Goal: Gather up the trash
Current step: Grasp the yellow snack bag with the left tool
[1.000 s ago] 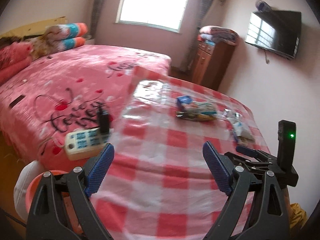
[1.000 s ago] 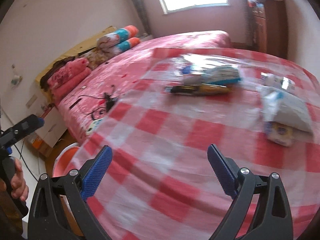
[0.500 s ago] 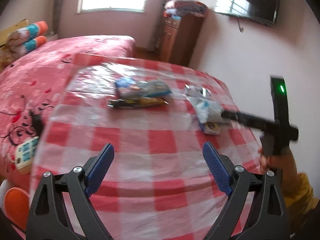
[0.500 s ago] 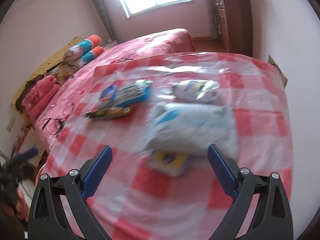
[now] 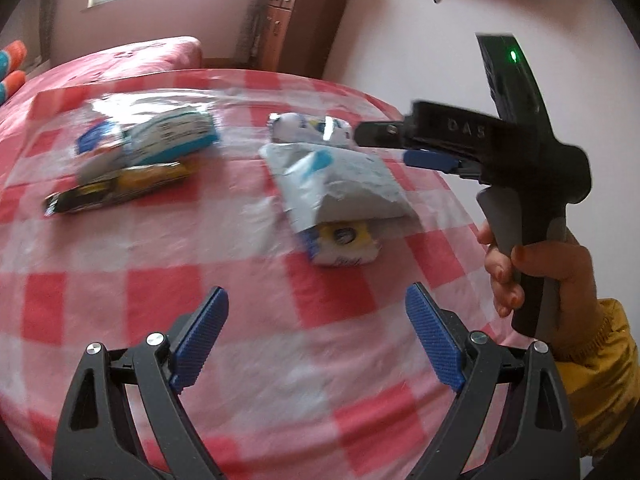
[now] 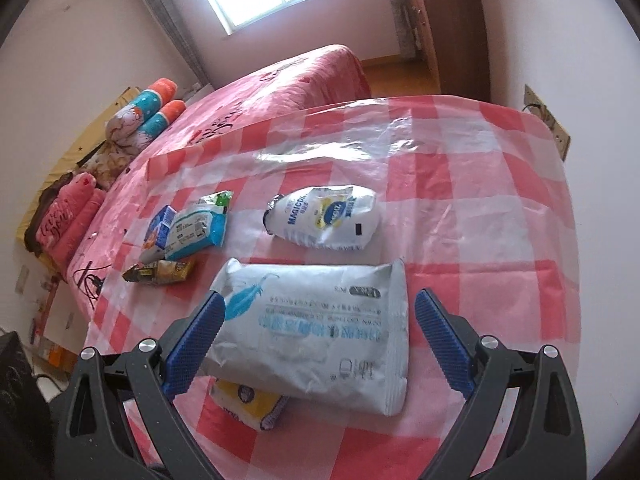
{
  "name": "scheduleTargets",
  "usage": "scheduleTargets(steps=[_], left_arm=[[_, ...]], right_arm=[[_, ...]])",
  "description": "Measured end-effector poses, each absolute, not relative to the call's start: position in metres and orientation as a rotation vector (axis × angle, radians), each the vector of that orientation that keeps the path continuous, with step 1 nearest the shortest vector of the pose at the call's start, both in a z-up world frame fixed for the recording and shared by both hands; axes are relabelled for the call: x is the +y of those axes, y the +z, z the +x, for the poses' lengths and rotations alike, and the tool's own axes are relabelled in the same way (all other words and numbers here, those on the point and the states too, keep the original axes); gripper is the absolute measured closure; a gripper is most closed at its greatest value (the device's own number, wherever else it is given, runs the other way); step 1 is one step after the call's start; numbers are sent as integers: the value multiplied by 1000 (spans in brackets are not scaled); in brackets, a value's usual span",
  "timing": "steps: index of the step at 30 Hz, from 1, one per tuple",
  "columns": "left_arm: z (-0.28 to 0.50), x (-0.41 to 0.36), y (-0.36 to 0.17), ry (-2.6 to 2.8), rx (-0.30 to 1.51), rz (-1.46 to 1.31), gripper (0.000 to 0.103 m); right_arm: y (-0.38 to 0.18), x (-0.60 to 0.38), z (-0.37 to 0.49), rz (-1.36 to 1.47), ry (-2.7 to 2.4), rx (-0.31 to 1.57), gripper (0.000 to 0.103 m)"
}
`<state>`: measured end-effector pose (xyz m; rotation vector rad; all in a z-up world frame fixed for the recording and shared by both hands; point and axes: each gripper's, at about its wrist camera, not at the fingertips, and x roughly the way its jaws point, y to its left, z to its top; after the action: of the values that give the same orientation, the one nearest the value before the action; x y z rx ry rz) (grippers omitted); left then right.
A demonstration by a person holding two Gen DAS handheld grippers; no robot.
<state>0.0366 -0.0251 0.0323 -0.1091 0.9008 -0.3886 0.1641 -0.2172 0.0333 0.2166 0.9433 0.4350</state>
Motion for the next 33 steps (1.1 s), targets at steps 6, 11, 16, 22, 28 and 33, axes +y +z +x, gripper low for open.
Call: scheduleTargets(steps=[6, 11, 16, 22, 28, 33], left_arm=[[57, -56, 24, -377, 902, -33, 12], [73, -73, 18, -322, 905, 42, 13], [81, -77, 16, -300, 906, 47, 38], [82, -68, 15, -291, 887, 12, 52], [76, -50, 17, -294, 892, -6, 57], [59, -26, 18, -271, 903, -5, 58]], right_arm=[[31, -214, 174, 226, 473, 965, 8], [30, -215, 174, 227, 478, 969, 8], [22, -217, 177, 232, 485, 988, 8], [16, -213, 174, 235, 504, 1001, 8], [16, -201, 163, 223, 553, 1020, 8], [17, -185, 147, 242, 617, 1040, 8]])
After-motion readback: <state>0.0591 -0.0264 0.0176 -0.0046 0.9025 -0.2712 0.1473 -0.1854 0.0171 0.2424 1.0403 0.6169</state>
